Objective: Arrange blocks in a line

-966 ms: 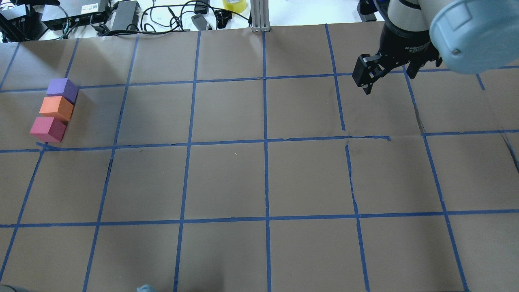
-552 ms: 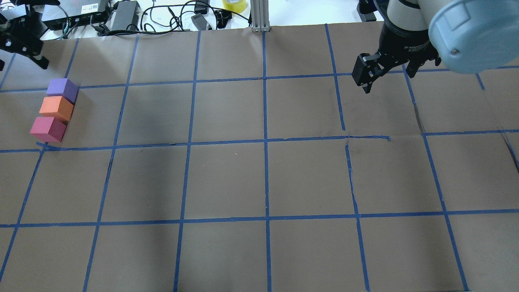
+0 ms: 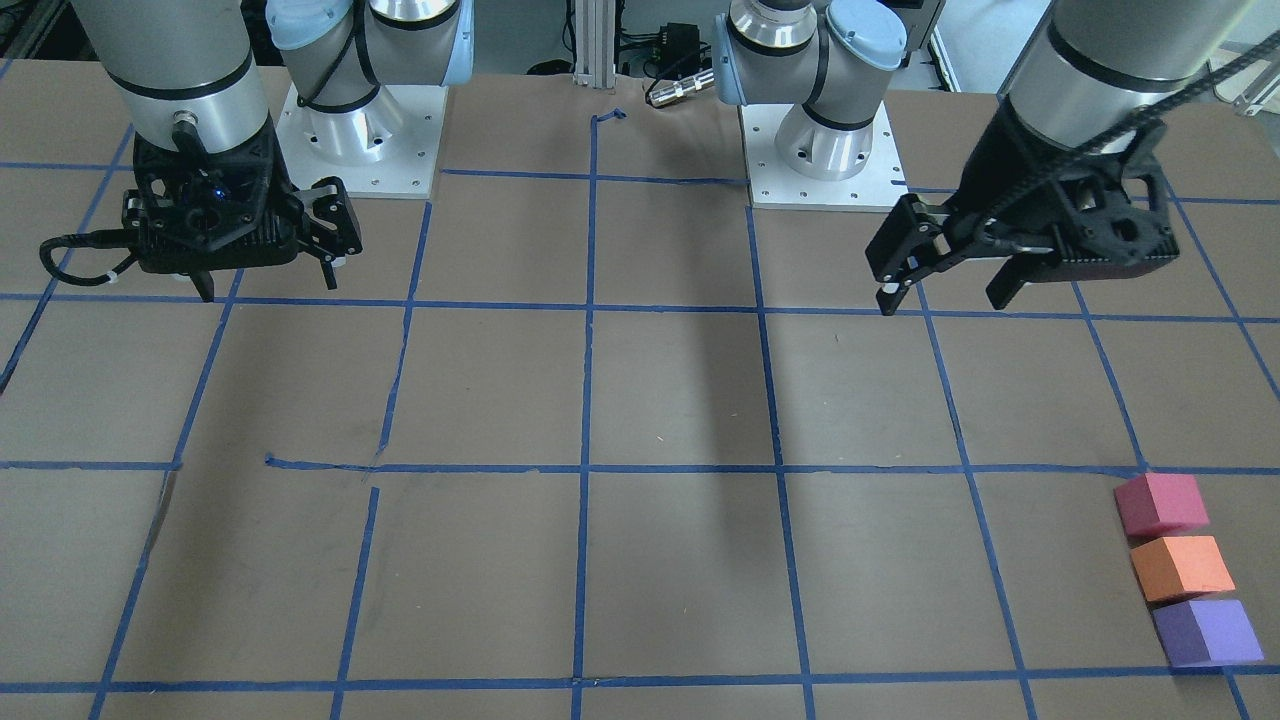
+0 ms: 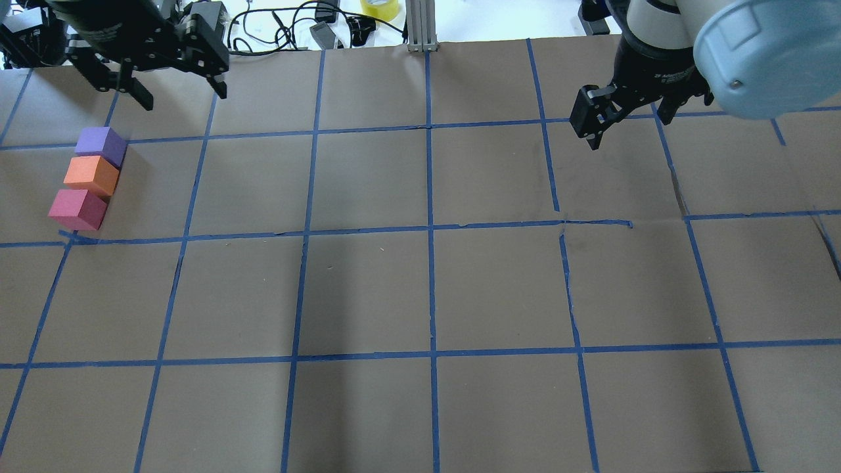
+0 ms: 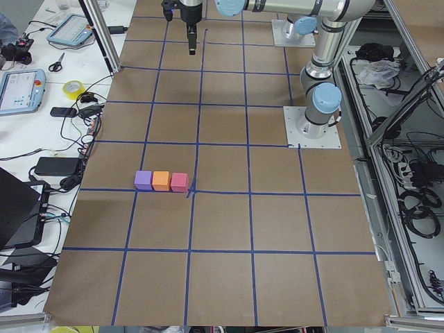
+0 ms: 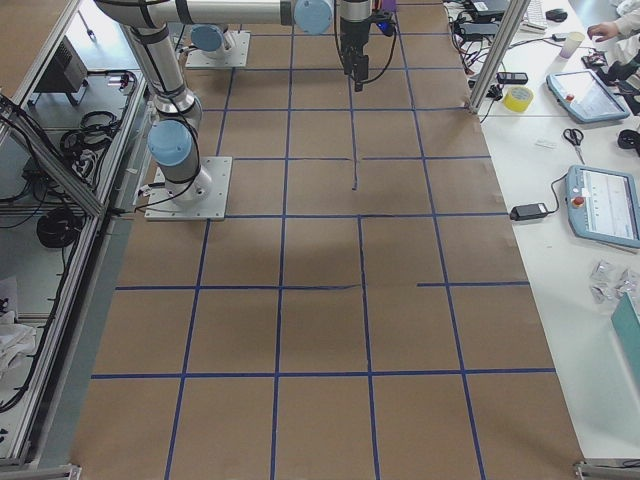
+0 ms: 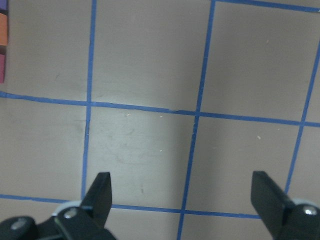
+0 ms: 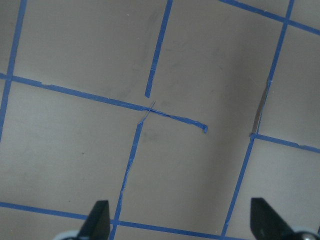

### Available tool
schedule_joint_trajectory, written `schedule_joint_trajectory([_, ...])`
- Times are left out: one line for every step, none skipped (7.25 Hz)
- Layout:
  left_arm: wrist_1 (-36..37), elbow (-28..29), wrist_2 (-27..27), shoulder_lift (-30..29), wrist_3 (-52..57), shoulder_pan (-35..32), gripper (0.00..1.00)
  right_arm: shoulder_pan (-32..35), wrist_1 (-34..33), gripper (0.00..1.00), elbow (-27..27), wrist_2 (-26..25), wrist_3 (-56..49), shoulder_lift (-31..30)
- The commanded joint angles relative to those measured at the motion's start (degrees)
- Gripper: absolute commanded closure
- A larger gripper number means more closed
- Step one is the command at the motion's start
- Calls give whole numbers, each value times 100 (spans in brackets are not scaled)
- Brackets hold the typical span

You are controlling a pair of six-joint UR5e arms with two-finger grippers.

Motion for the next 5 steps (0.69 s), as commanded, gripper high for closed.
schedule_joint_trajectory([441,-47,-13,-62,-150,-208,0,9,-7,0,0,35,0,-7])
schedule_joint_trajectory([442,-65,-13,-53,-150,-208,0,9,-16,0,0,27,-17,10])
schedule_joint_trajectory([434,-65,-4,-44,-150,-208,0,0,-16,0,0,35,-17,10])
schedule_joint_trajectory([442,-74,5,-18,-150,-208,0,0,-25,0,0,36,-17,10])
schedule_joint_trajectory([434,-74,22,-9,-150,-208,0,0,-34,0,-9,62,9,10])
